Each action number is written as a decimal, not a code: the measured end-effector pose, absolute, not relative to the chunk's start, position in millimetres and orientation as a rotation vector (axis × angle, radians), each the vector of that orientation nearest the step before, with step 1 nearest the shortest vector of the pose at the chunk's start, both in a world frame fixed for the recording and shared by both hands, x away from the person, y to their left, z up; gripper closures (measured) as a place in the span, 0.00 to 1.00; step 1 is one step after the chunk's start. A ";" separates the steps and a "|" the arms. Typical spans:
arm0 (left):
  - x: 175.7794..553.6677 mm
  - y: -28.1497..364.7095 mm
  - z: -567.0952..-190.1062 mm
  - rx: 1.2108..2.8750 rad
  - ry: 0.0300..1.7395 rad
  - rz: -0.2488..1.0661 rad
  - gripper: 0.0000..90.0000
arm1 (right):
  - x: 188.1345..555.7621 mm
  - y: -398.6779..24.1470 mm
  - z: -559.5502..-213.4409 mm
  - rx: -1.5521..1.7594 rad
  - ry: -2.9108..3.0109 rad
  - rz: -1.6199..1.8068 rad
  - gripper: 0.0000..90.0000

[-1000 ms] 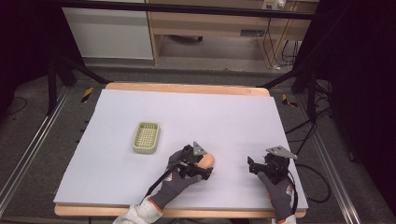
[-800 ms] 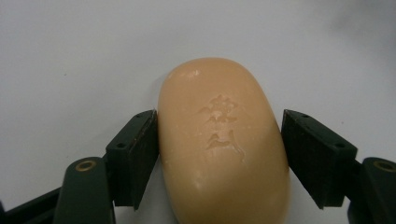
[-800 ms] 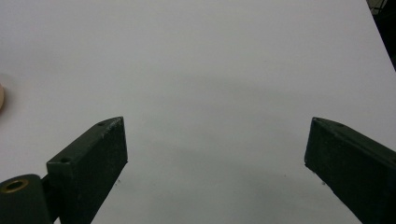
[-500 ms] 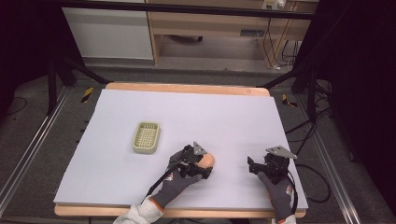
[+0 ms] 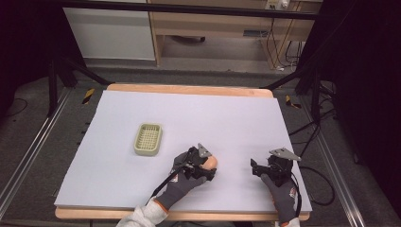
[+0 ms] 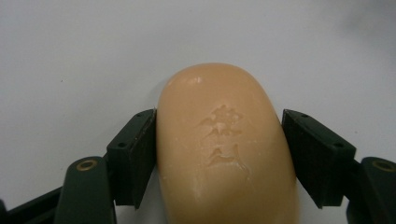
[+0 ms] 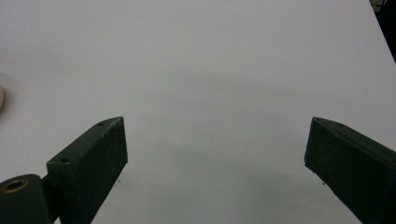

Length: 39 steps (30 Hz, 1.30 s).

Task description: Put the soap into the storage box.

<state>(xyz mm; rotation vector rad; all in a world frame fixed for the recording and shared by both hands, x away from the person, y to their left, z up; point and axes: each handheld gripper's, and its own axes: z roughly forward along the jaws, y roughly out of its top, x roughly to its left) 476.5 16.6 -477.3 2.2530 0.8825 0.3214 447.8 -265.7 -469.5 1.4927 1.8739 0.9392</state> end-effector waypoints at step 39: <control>462.9 42.1 -454.0 2.245 0.854 0.297 0.35 | 447.8 -265.9 -468.9 1.492 1.872 0.947 0.07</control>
